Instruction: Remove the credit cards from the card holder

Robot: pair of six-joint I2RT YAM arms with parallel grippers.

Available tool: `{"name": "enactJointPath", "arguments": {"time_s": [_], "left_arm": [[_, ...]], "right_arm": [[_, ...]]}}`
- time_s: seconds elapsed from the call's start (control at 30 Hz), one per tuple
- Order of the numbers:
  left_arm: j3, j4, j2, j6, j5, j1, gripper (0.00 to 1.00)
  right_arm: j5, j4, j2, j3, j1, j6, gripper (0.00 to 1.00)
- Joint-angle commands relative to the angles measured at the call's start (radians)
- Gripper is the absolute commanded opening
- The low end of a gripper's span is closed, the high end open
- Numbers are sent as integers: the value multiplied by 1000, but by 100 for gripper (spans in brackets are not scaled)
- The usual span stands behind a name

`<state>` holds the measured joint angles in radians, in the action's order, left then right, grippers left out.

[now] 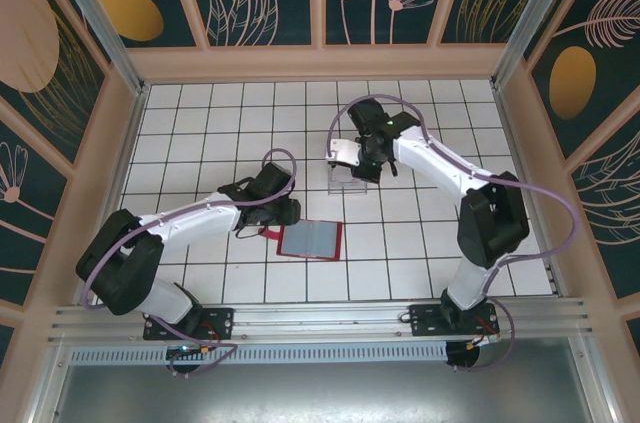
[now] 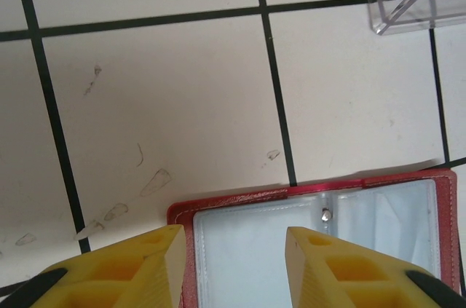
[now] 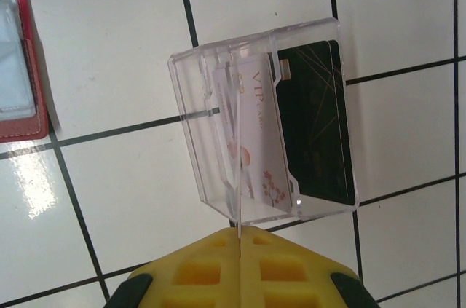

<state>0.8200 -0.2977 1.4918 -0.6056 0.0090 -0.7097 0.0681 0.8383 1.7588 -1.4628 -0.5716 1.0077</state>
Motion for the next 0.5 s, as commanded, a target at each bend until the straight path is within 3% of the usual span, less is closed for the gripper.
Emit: {"name": "enactJointPath", "arguments": {"time_s": [0.0, 0.47], "left_arm": [[25, 15, -22, 23, -13, -1, 42], [-13, 27, -40, 23, -19, -1, 41]], "right_arm": [[-24, 60, 53, -63, 3, 55, 0], [-37, 78, 159, -97, 1, 93, 0]]}}
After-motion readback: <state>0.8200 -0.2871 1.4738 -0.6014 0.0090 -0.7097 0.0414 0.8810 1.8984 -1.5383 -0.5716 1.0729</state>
